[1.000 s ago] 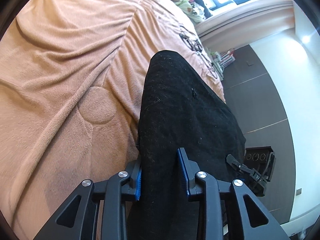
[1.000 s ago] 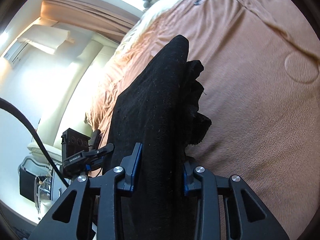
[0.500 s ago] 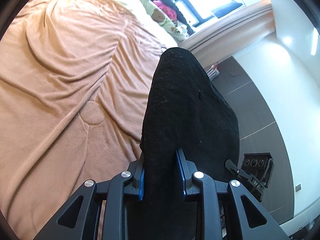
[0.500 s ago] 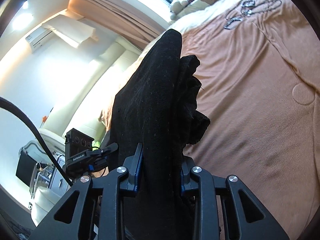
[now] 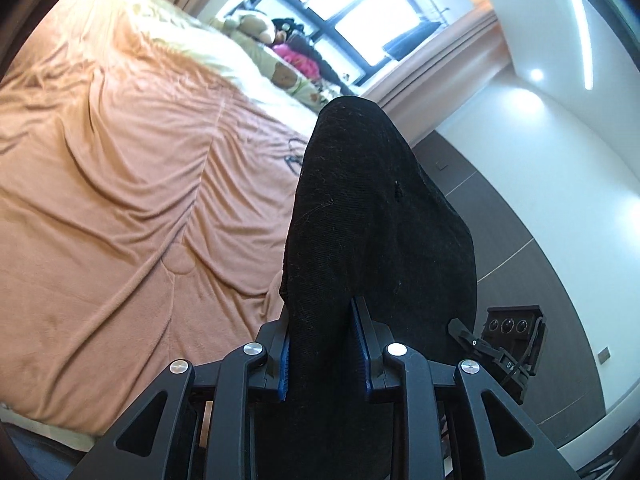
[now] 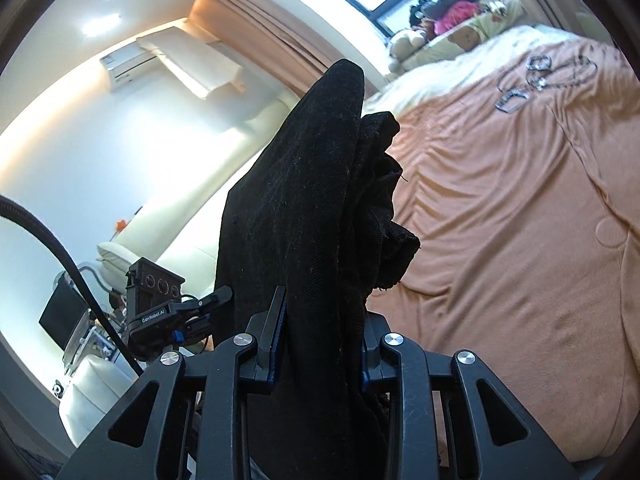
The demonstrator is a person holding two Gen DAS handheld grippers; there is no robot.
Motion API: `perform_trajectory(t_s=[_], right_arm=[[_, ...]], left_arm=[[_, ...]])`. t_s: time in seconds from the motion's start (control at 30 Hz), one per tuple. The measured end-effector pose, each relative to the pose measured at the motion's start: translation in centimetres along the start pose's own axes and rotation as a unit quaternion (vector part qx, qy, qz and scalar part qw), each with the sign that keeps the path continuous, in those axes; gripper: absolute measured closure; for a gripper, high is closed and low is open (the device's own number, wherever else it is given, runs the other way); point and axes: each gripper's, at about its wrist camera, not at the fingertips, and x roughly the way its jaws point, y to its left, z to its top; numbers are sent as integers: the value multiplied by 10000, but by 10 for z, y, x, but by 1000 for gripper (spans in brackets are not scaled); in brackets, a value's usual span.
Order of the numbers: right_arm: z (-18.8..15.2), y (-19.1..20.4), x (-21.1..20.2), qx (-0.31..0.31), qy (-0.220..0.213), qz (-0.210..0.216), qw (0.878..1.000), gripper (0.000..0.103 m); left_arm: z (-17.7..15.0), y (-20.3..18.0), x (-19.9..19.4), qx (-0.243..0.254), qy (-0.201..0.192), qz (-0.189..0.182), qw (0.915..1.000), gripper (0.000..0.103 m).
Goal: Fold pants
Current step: 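Lift the folded black pants with both grippers and carry them across the bed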
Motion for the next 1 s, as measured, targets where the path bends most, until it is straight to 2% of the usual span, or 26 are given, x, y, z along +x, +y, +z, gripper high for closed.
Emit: perform_trajectory(t_s=[0.23,0.37,0.6,1.0], right_arm=[[2,28,-14,-213,-29,131,9997,77],[1,42,-16,-330,-56,197,9992,78],[0,59,-6,-511,-77,349,9981,78],[9,78,48,-745,73,576,9955,78]], left_arm=[[-4,-33,-50,186,-260,163,9994,76],[-6,-40,-80,334,-476,111,9982,76],[-3,-34,-121,403,-791,88,9960,76],[13,-6,-180,412,-1254,100,9912,77]])
